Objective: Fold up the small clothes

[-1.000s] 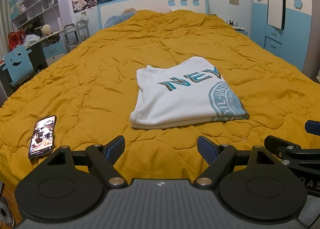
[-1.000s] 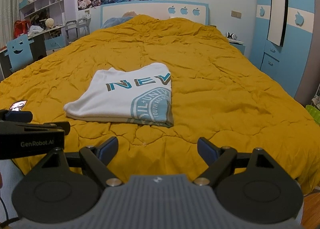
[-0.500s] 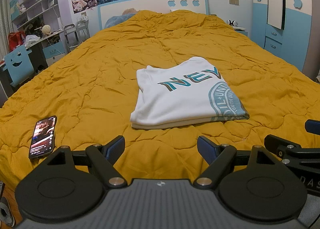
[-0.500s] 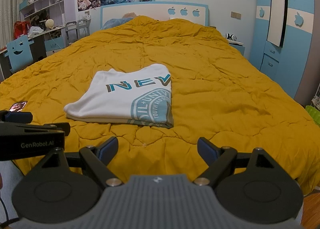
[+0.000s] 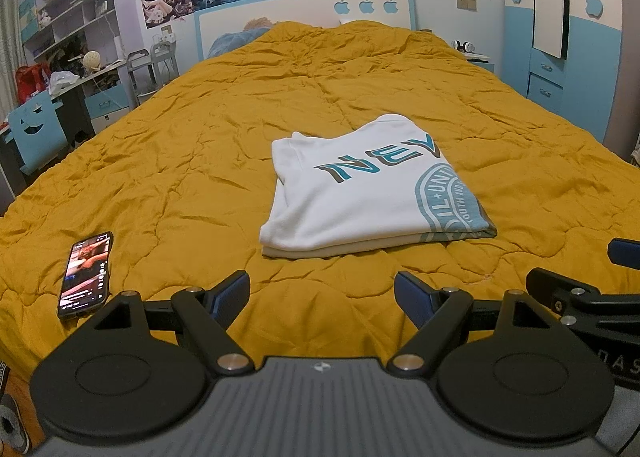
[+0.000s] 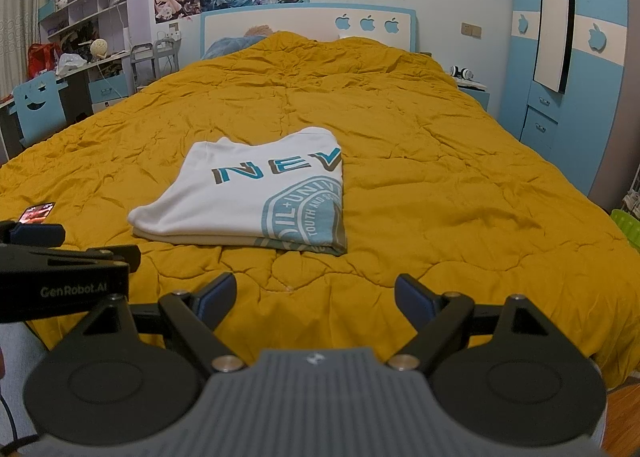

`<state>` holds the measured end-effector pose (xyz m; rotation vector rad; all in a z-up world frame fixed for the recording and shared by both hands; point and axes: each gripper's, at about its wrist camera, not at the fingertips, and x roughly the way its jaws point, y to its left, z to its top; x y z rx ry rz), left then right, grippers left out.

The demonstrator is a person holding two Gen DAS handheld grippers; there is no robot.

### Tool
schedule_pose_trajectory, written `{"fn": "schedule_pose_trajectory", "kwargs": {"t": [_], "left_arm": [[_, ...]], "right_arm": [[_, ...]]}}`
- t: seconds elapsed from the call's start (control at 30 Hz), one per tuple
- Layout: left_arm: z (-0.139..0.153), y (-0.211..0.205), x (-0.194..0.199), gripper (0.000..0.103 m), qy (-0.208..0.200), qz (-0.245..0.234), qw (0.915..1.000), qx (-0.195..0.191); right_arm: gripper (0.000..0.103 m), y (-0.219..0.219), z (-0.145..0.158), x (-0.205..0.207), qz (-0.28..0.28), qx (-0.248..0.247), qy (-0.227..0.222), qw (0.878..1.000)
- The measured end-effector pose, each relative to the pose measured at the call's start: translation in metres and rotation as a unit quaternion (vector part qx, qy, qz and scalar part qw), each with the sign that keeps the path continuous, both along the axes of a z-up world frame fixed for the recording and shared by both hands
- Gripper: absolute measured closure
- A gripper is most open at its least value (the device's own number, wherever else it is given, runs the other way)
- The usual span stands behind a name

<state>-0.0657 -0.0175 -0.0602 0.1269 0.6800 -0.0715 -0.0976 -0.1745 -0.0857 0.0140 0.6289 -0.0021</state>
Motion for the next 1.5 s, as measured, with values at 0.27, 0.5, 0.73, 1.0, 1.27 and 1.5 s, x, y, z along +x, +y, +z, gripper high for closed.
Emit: {"fn": "schedule_pose_trajectory", "kwargs": {"t": [0.27,0.5,0.73,1.0,1.27,1.5], "left_arm": [[0.0003,0.0002,-0.0002,0.007,0.000,0.000,1.0000,0.000],[0.0001,-0.0006,-0.0006,0.007,0.000,0.000,1.0000,0.001],[0.0024,0.0005,-0.0015,0.007,-0.004,0.001,1.0000,0.005],[0.0016,0.0034,-0.0020,0.007,-0.003,0.000,1.0000,0.005],[0.0013,0.0037,-0.0020,0.007,-0.002,-0.003,1.0000,0.005],[0.0009,0.0040,-0.0018,0.007,-0.002,-0.003,1.0000,0.004]], "right_arm": [[0.021,-0.0003,-0.0004,0.0002,0.000,0.000,0.000,1.000],[0.021,0.0027,0.0008,-0.0017,-0.003,0.002,0.002,1.000],[0.021,0.0041,0.0009,-0.0020,-0.004,0.002,0.003,1.000],[0.021,0.0038,0.0007,-0.0019,-0.004,0.002,0.003,1.000],[0.021,0.0052,0.0002,-0.0020,-0.005,0.003,0.004,1.000],[0.021,0.0054,-0.0006,-0.0018,-0.006,0.003,0.005,1.000]]}}
